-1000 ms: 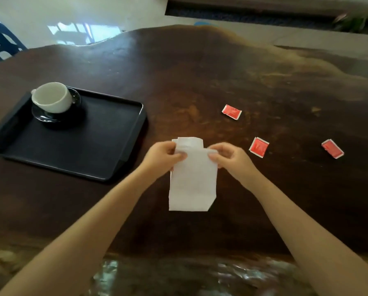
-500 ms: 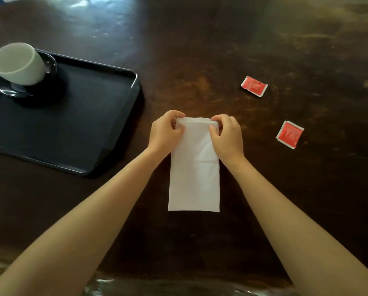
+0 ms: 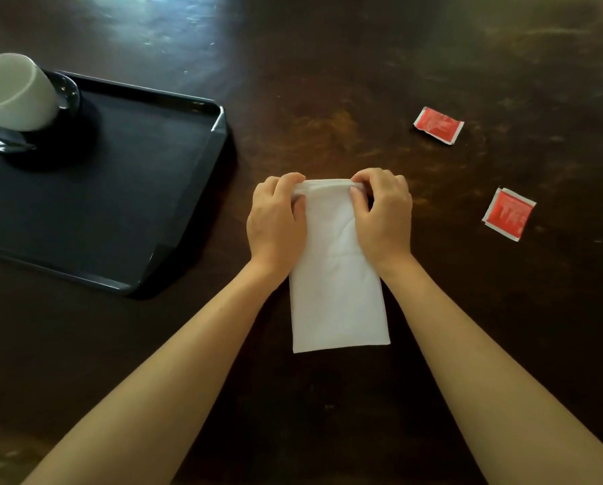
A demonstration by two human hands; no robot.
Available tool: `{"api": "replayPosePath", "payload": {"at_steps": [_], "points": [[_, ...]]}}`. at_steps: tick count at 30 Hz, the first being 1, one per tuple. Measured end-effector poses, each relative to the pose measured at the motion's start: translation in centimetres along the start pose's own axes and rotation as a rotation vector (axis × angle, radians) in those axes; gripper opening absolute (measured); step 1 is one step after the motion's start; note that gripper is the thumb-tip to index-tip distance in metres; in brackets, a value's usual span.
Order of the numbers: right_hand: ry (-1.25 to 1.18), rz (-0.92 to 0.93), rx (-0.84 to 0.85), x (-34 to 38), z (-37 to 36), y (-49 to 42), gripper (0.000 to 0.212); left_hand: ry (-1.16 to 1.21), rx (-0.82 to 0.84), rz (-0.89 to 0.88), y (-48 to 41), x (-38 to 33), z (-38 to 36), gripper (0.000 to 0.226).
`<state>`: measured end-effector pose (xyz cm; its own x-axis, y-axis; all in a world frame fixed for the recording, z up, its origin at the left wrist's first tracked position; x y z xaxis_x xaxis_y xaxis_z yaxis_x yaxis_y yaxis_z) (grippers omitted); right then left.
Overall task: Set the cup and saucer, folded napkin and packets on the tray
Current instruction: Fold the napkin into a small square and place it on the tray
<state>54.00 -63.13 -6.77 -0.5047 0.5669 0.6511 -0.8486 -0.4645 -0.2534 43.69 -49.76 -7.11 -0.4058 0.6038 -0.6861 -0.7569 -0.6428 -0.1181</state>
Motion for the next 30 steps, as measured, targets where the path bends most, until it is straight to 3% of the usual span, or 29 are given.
{"api": "replayPosePath", "payload": {"at_steps": [7, 10, 13, 14, 16, 19, 23, 27, 30], "points": [[0.086, 0.158, -0.031, 1.7, 0.6, -0.6, 0.009, -0.021, -0.024, -0.037, 0.2, -0.5, 0.4, 0.027], [0.137, 0.122, 0.022, 1.0, -0.3, -0.7, 0.011, -0.01, -0.032, 0.016, 0.2, -0.6, 0.7, 0.029], [0.203, 0.123, 0.054, 0.8, -1.2, -0.6, 0.016, -0.255, -0.08, -0.082, 1.0, -2.2, 1.4, 0.035], [0.197, 0.124, 0.065, 0.8, -1.2, -0.6, 0.018, -0.37, -0.054, -0.161, 1.6, -3.1, 1.0, 0.038], [0.148, 0.121, 0.075, 0.8, -0.8, -1.0, 0.023, -0.503, 0.152, -0.24, 3.2, -3.6, -1.6, 0.046], [0.135, 0.265, 0.178, 2.4, -0.9, -1.3, 0.037, -0.508, 0.41, -0.125, 4.3, -1.4, -4.5, 0.056], [0.452, 0.38, 0.606, 1.4, -4.8, 0.5, 0.05, -0.581, 0.442, -0.125, 4.2, -0.9, -4.9, 0.06], [0.532, 0.34, 0.642, 0.3, -4.9, 0.4, 0.054, -0.618, 0.468, -0.15, 4.6, -1.3, -4.2, 0.063], [0.54, 0.323, 0.657, 0.6, -5.0, 0.6, 0.054, -0.649, 0.531, -0.364, 9.3, -3.2, -3.7, 0.063]]}}
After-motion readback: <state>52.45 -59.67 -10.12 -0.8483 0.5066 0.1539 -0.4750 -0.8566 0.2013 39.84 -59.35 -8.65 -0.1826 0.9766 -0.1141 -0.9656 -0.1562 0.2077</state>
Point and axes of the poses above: each hand's wrist, its own y-axis away from the middle knuckle, its own z-axis out of the back of the hand, x = y × z, the point moved 9 cm from there along -y, towards the middle knuckle, and after that the axes turned 6 degrees about x, right-handed, at the moved point
